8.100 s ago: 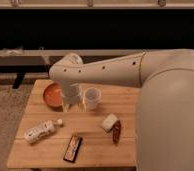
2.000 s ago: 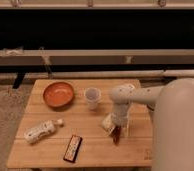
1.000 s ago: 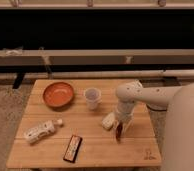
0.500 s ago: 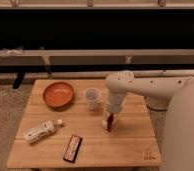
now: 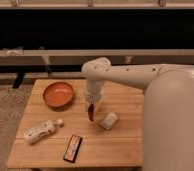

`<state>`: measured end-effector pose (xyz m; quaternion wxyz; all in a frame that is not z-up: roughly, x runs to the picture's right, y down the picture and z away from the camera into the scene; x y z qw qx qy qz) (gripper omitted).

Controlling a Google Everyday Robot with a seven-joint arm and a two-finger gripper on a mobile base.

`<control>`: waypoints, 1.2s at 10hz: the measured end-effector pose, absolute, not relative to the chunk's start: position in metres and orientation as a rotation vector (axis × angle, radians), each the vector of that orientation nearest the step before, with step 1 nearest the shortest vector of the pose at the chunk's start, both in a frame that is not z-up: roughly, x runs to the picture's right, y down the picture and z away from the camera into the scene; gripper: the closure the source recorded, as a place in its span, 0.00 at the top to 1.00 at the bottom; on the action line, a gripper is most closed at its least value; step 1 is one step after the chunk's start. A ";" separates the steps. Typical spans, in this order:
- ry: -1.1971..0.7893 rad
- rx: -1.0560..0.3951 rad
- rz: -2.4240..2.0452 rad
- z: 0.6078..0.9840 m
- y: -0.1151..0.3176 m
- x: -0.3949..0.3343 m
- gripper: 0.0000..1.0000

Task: Place the pepper in the ceramic bowl

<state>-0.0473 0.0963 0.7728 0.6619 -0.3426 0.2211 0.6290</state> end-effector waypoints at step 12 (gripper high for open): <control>0.332 -0.828 1.199 0.830 0.047 -0.150 0.00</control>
